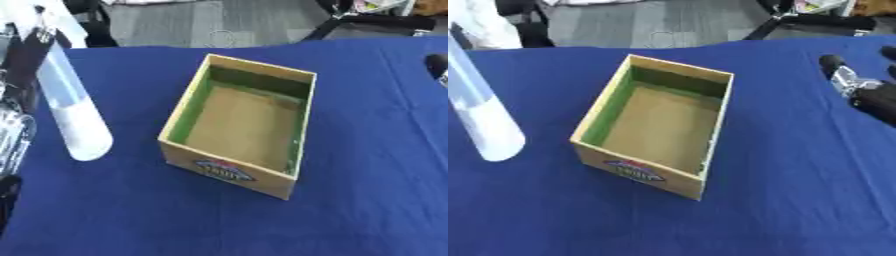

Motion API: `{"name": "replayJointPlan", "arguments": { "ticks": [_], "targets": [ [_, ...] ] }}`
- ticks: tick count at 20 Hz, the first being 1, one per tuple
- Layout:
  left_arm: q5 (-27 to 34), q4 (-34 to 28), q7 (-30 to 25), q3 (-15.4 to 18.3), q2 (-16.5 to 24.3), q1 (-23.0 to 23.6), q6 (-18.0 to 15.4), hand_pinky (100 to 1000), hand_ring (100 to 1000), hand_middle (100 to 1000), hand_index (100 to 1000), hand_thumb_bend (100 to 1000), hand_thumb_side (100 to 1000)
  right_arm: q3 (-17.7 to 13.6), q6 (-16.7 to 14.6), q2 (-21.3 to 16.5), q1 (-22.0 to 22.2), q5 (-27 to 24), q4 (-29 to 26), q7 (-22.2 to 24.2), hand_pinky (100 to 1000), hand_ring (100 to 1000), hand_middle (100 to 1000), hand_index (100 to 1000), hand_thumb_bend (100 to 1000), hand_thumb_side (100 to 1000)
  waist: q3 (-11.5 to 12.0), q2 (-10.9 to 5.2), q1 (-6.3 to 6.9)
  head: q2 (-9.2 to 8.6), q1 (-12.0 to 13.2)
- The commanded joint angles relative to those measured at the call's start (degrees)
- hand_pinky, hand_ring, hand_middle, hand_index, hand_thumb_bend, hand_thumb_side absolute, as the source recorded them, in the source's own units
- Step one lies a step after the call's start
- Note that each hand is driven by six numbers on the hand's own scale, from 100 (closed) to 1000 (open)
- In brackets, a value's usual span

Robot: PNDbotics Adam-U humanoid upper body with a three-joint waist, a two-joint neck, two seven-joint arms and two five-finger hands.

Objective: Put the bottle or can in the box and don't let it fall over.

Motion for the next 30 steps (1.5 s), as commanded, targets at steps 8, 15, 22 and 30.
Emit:
{"name": "replayJointPlan", "arguments": {
  "ticks": [8, 15, 22, 30],
  "targets": [
    [0.67, 2.91, -4.26, -6.45, -2.62, -14.03, 1.54, 1000, 1000, 1000, 254, 100, 665, -0.63, -0.66, -0.18, -0.94, -0.03, -1.27, -0.25, 1000, 924, 1000, 1000, 542, 100, -0.87, -1.99, 0.03, -0.05, -0.44],
    [-5.27, 9.93, -5.32, -8.81, -10.43, -20.73, -0.49, 1000, 1000, 1000, 249, 100, 672, -1.58, -1.67, 0.57, -1.52, 0.48, -1.27, -1.36, 1000, 925, 1000, 1000, 541, 100, -1.78, -1.83, -0.39, 0.52, -1.53],
    [-9.85, 15.93, -5.21, -9.18, -15.21, -25.26, -3.31, 1000, 1000, 1000, 249, 100, 672, -1.9, -2.48, 1.54, -3.05, 1.03, -1.27, -1.63, 1000, 926, 1000, 1000, 539, 100, -4.13, -0.91, -0.23, -0.35, 1.07],
    [-12.4, 21.11, -4.73, -9.62, -18.46, -25.85, -6.51, 1000, 1000, 1000, 247, 100, 670, -2.53, -3.43, 2.79, -5.12, 2.16, -1.27, -1.98, 1000, 928, 1000, 1000, 536, 100, -6.46, 0.57, 0.21, -1.73, 2.76]
  ]
}}
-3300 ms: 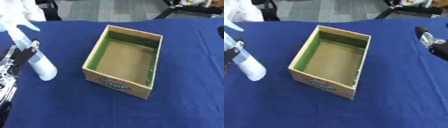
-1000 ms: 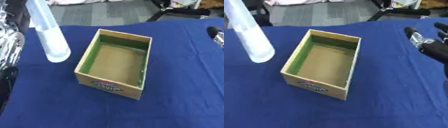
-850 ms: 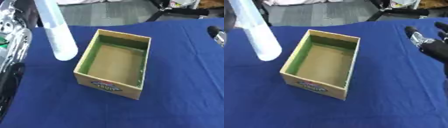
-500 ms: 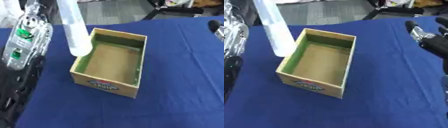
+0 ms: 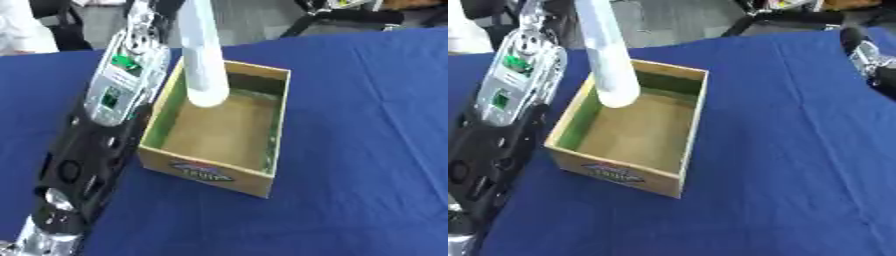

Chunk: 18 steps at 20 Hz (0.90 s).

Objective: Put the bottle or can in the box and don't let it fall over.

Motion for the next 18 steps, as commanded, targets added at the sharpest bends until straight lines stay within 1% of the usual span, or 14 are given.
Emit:
{"name": "replayJointPlan", "arguments": {
  "ticks": [1, 6, 9, 14, 18],
  "targets": [
    [-0.79, 1.08, 0.12, -0.21, -0.68, -1.07, -1.69, 1000, 1000, 1000, 247, 100, 667, -0.78, -0.52, -0.24, -1.22, 0.75, -1.27, -0.2, 1000, 928, 1000, 1000, 535, 100, -0.31, -0.77, -0.16, -1.2, 0.33],
    [-2.07, 3.59, 0.32, -0.91, -1.96, 0.0, -3.3, 1000, 1000, 1000, 251, 100, 648, -0.86, -0.56, -0.04, -1.69, 1.22, -1.27, -0.38, 1000, 929, 1000, 1000, 535, 100, -0.68, -0.38, -0.03, -1.62, 0.29],
    [-2.45, 4.82, 0.51, -1.43, -2.49, 1.07, -3.93, 1000, 1000, 1000, 263, 100, 617, -0.9, -0.63, -0.05, -1.82, 1.34, -1.27, -0.43, 1000, 929, 1000, 1000, 532, 100, -0.62, -0.33, 0.11, -1.69, 0.19],
    [-2.17, 6.21, 0.12, -2.7, -2.82, 3.22, -5.35, 1000, 1000, 1000, 326, 100, 581, -0.94, -0.71, -0.22, -1.82, 1.35, -1.27, -0.42, 1000, 928, 1000, 1000, 529, 100, -0.22, -0.43, 0.35, -1.63, -0.15],
    [-2.08, 6.66, -1.34, -3.86, -2.3, 5.33, -6.52, 1000, 1000, 1000, 361, 100, 411, -0.97, -0.71, -0.53, -1.55, 1.32, -1.27, -0.43, 1000, 928, 1000, 1000, 527, 100, 0.35, -0.65, 0.53, -1.34, -0.65]
  ]
}}
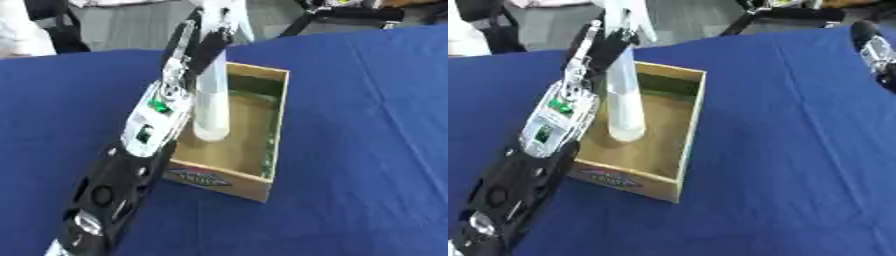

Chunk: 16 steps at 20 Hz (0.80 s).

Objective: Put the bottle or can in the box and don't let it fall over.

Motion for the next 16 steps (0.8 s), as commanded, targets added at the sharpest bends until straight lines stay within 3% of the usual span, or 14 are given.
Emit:
{"name": "replayJointPlan", "arguments": {
  "ticks": [1, 8, 9, 11, 16],
  "targets": [
    [0.34, -0.44, -0.98, -0.62, 1.01, 0.18, -0.81, 1000, 1000, 1000, 371, 100, 369, -0.62, -0.25, -1.15, -0.48, 0.33, -1.27, -0.11, 1000, 928, 1000, 1000, 526, 100, 0.24, -1.44, -0.14, -0.35, -0.44],
    [-0.05, -1.68, -3.43, -1.32, 2.57, 3.11, 0.53, 1000, 1000, 1000, 590, 100, 184, -0.65, -0.15, -1.8, 0.28, 0.19, -1.27, -0.19, 1000, 928, 1000, 1000, 522, 100, 1.33, -2.13, 0.09, 0.21, -1.39],
    [-0.32, -1.95, -3.92, -1.43, 2.82, 3.42, 0.8, 1000, 1000, 1000, 689, 100, 150, -0.67, -0.14, -1.88, 0.38, 0.17, -1.27, -0.21, 1000, 928, 1000, 1000, 521, 100, 1.45, -2.25, 0.13, 0.24, -1.58],
    [-1.37, -2.74, -5.14, -1.75, 3.42, 4.08, 1.29, 1000, 1000, 1000, 786, 100, 160, -0.69, -0.13, -2.04, 0.6, 0.12, -1.27, -0.24, 1000, 927, 1000, 1000, 521, 100, 1.69, -2.48, 0.21, 0.32, -1.95],
    [-4.06, -4.21, -7.31, -1.67, 4.51, 5.38, 2.83, 1000, 1000, 1000, 919, 100, 218, -0.71, -0.15, -2.31, 0.96, 0.01, -1.27, -0.26, 1000, 927, 1000, 1000, 518, 100, 2.12, -2.93, 0.36, 0.46, -2.33]
  ]
}}
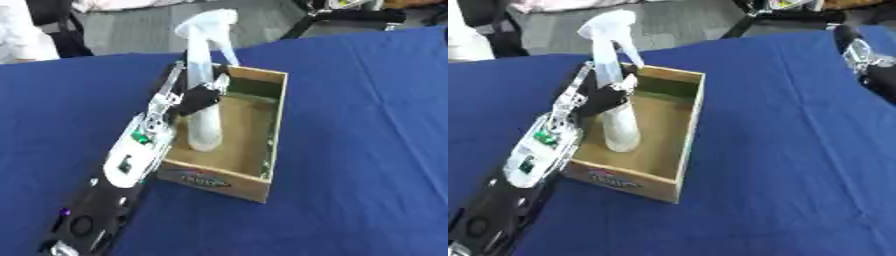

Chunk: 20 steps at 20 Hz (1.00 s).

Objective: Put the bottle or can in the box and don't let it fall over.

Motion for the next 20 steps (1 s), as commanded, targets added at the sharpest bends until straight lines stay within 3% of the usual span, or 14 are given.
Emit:
{"name": "replayJointPlan", "arguments": {
  "ticks": [1, 2, 3, 4, 7, 12, 20],
  "targets": [
    [-1.87, -1.88, -1.31, 0.2, 2.11, -0.11, 0.91, 1000, 1000, 1000, 942, 100, 257, -0.38, -0.03, -1.59, -0.36, -0.01, -1.27, -0.13, 1000, 927, 1000, 1000, 518, 100, 0.24, -1.95, -0.25, 0.23, -0.3],
    [-2.39, -2.24, -1.72, 0.22, 2.4, 0.11, 1.2, 1000, 1000, 1000, 942, 100, 257, -0.36, -0.01, -1.67, -0.28, -0.02, -1.27, -0.11, 1000, 927, 1000, 1000, 518, 100, 0.34, -2.03, -0.23, 0.27, -0.31],
    [-3.12, -2.7, -2.29, 0.21, 2.73, 0.31, 1.39, 1000, 1000, 1000, 961, 228, 324, -0.32, 0.02, -1.75, -0.18, -0.03, -1.27, -0.08, 1000, 927, 1000, 1000, 517, 100, 0.45, -2.13, -0.21, 0.28, -0.3],
    [-4.09, -3.25, -3.0, 0.23, 3.06, 0.47, 1.5, 1000, 1000, 1000, 963, 288, 362, -0.29, 0.06, -1.83, -0.07, -0.04, -1.27, -0.05, 1000, 927, 1000, 1000, 516, 100, 0.54, -2.21, -0.2, 0.27, -0.3],
    [-7.57, -4.97, -5.41, 0.51, 3.84, 0.77, 1.76, 1000, 1000, 1000, 996, 392, 435, -0.23, 0.16, -2.0, 0.14, -0.04, -1.27, 0.04, 1000, 927, 1000, 1000, 515, 100, 0.74, -2.36, -0.22, 0.28, -0.32],
    [-11.59, -6.92, -8.21, 1.22, 4.31, 1.15, 2.48, 1000, 1000, 1000, 1000, 429, 528, -0.18, 0.27, -2.14, 0.35, -0.09, -1.27, 0.08, 1000, 927, 1000, 1000, 513, 100, 0.97, -2.48, -0.28, 0.15, -0.11],
    [-12.74, -7.91, -10.93, 1.72, 4.85, 2.09, 3.66, 1000, 1000, 1000, 1000, 401, 423, -0.22, 0.3, -2.32, 0.61, -0.13, -1.27, 0.05, 1000, 926, 1000, 1000, 509, 100, 1.25, -2.66, -0.26, 0.22, -0.22]
  ]
}}
